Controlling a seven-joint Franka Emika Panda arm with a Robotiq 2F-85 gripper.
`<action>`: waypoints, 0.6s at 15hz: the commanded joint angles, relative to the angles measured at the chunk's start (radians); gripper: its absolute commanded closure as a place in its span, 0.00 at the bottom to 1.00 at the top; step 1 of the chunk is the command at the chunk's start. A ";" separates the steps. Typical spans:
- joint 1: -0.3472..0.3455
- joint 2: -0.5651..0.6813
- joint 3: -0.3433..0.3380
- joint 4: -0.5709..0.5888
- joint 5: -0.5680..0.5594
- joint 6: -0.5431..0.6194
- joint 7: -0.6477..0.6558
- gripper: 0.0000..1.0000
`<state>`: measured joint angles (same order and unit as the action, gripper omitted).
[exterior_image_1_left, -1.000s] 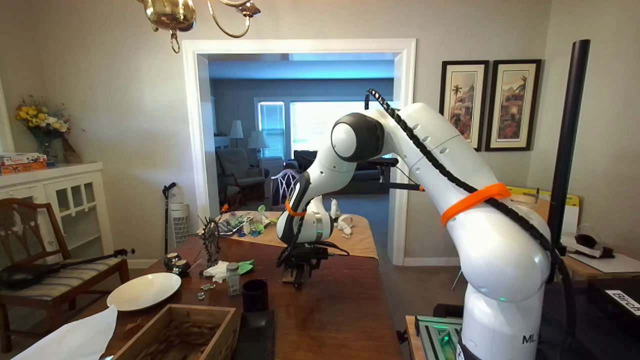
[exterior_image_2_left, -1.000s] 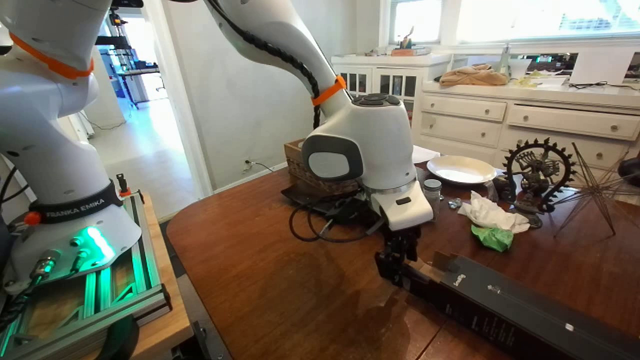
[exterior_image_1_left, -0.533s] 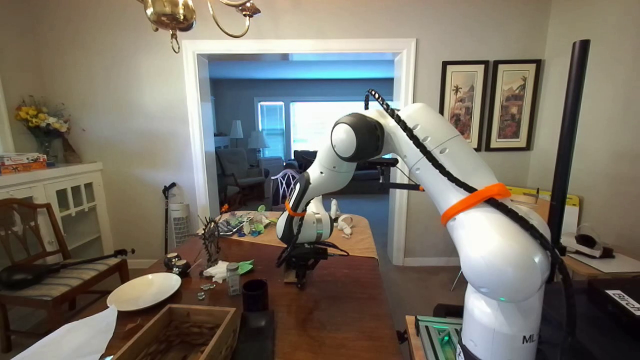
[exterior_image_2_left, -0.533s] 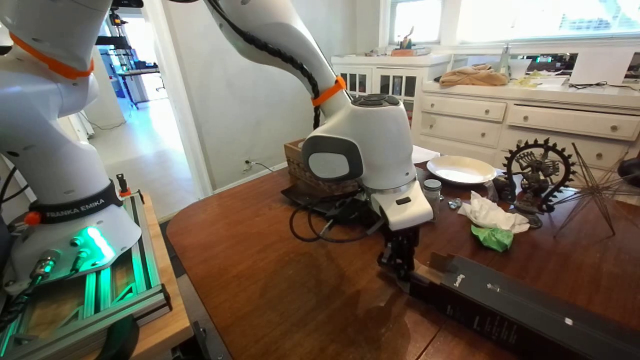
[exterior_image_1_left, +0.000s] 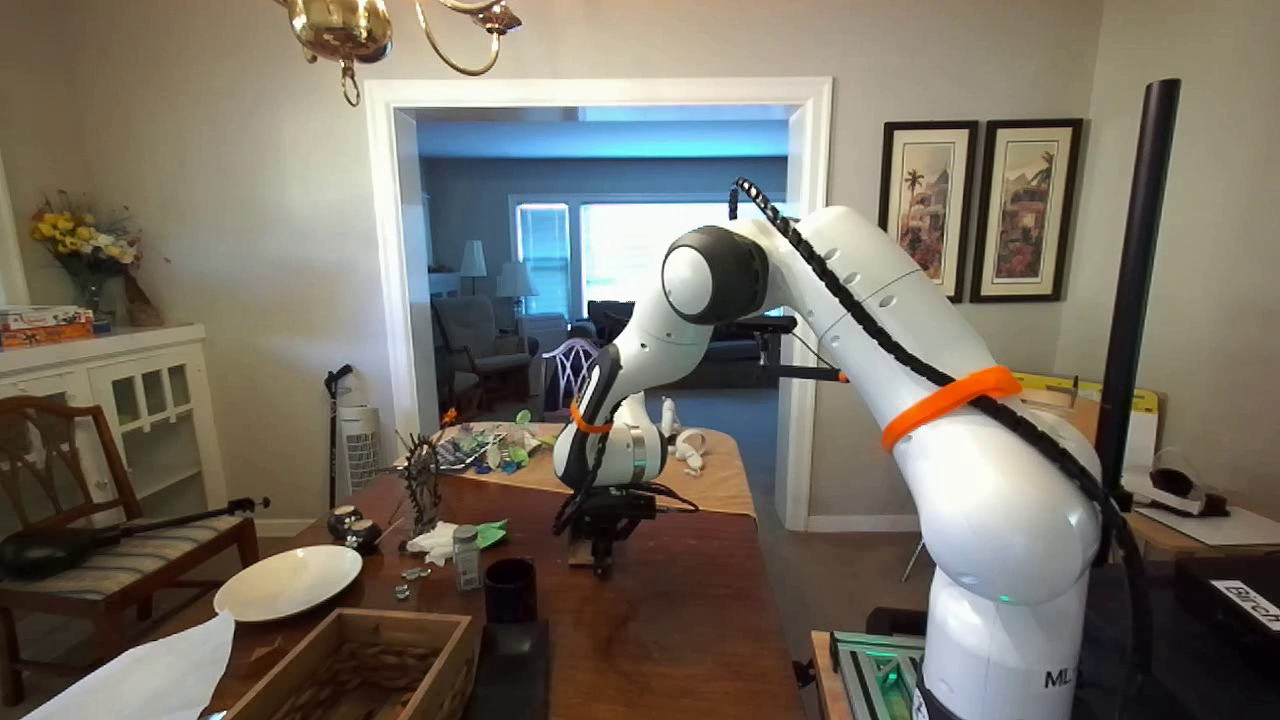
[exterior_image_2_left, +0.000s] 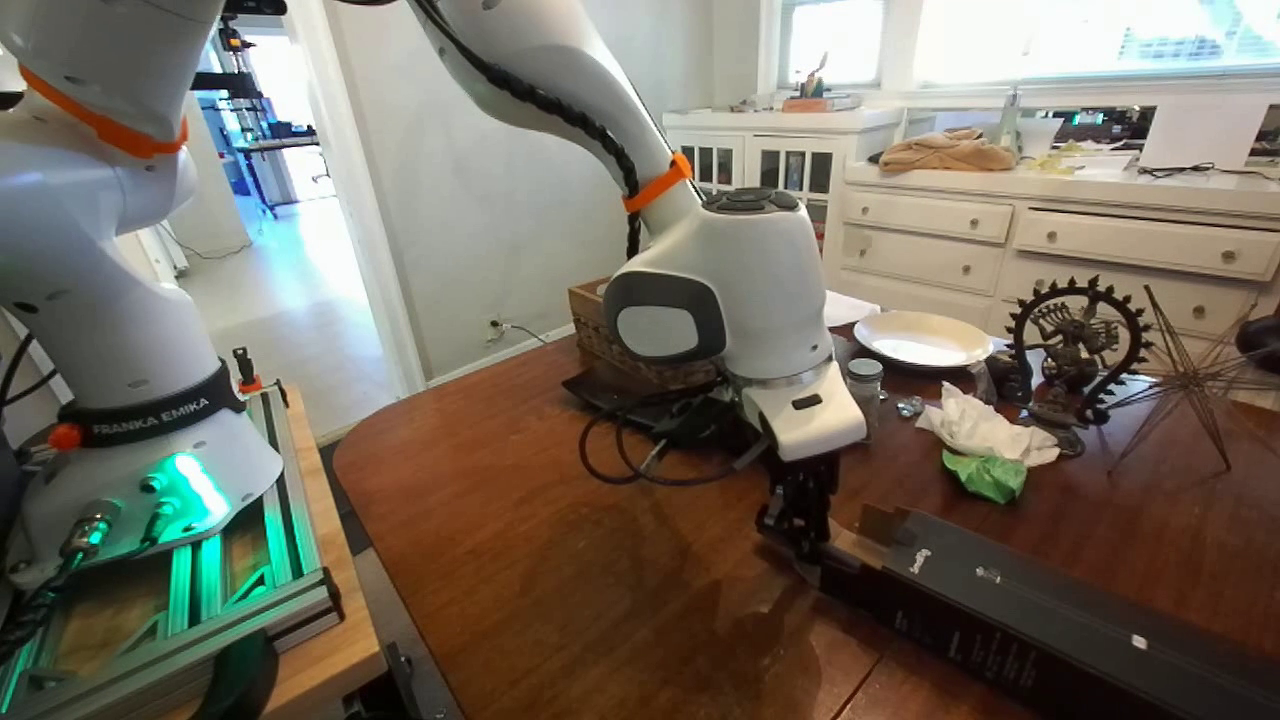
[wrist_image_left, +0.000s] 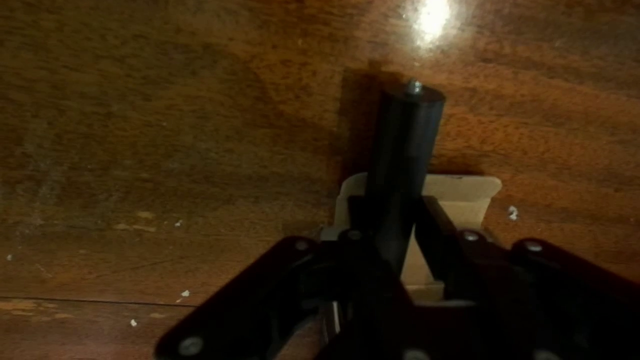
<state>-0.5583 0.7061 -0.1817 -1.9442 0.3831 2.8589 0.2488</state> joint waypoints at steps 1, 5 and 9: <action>0.005 0.018 -0.009 0.009 0.021 0.030 -0.001 0.93; 0.003 0.020 -0.020 0.017 0.023 0.027 0.008 0.93; 0.017 0.008 -0.039 -0.003 0.013 0.010 0.018 0.93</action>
<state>-0.5581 0.7082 -0.2019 -1.9416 0.3831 2.8614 0.2535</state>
